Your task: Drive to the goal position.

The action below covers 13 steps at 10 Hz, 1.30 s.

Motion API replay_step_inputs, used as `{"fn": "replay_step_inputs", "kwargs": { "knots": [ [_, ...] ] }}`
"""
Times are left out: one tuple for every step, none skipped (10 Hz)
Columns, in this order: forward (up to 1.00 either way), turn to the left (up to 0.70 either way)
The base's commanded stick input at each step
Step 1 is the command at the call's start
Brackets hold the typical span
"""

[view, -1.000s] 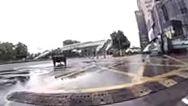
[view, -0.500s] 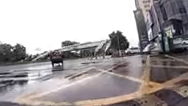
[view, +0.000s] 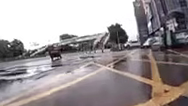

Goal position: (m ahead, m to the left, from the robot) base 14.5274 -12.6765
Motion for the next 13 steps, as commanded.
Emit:
{"fn": "replay_step_inputs", "kwargs": {
  "knots": [
    [0.70,0.00],
    [0.70,0.00],
    [0.70,0.00],
    [0.70,0.00],
    [0.70,0.00],
    [0.70,0.00],
    [0.70,0.00],
    [0.70,0.00],
    [0.70,0.00],
    [0.70,0.00],
    [0.70,0.00],
    [0.70,0.00],
    [0.70,0.00]
  ]
}}
